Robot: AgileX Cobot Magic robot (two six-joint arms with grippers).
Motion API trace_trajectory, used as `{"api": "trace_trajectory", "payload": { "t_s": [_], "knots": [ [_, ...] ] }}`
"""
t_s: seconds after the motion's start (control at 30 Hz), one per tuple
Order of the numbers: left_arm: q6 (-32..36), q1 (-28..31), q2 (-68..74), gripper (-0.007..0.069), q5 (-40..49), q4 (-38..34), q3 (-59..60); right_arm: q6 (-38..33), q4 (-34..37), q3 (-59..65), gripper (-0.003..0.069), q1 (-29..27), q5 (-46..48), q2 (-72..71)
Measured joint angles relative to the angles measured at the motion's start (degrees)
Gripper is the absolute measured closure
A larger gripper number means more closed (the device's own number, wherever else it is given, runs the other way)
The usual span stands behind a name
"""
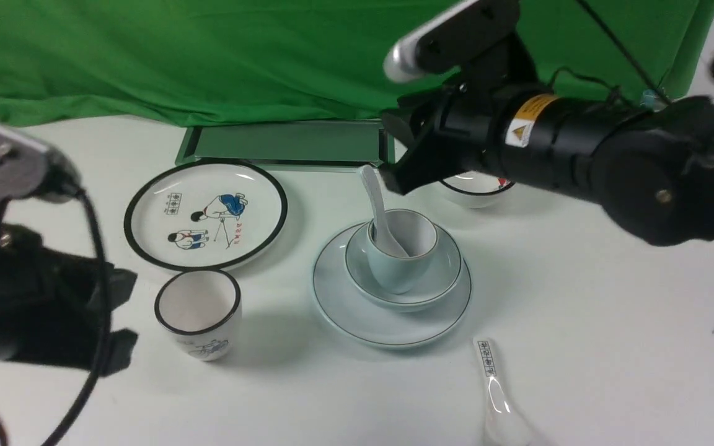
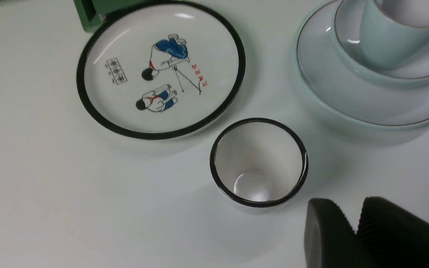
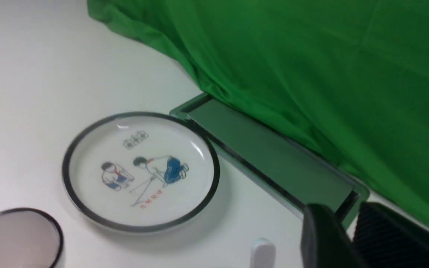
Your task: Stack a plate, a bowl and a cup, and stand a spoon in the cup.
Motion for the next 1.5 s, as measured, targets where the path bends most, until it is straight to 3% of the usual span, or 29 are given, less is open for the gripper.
{"api": "trace_trajectory", "payload": {
  "t_s": [0.2, 0.43, 0.7, 1.33, 1.5],
  "knots": [
    [-1.63, 0.00, -16.54, 0.0546, -5.10, 0.26, 9.98, -0.07, -0.05, 9.40, 0.0648, 0.00, 0.41, -15.86],
    [-1.84, 0.00, -29.70, 0.0540, -4.31, 0.38, 14.07, -0.10, -0.05, 22.83, 0.0649, 0.00, -0.84, -33.38],
    [-1.95, 0.00, -32.26, 0.0530, -4.19, 0.38, 14.07, -0.10, -0.05, 29.80, 0.0648, 0.00, -0.03, -49.11],
    [-1.95, 0.00, -32.26, 0.0512, -4.15, 0.38, 14.07, 0.03, -0.11, 30.16, 0.0610, 0.00, 2.49, -52.55],
    [-1.95, 0.00, -32.26, 0.0506, -4.15, 0.38, 14.07, 0.09, -0.11, 30.62, 0.0648, 0.00, 2.95, -53.20]
  ]
}}
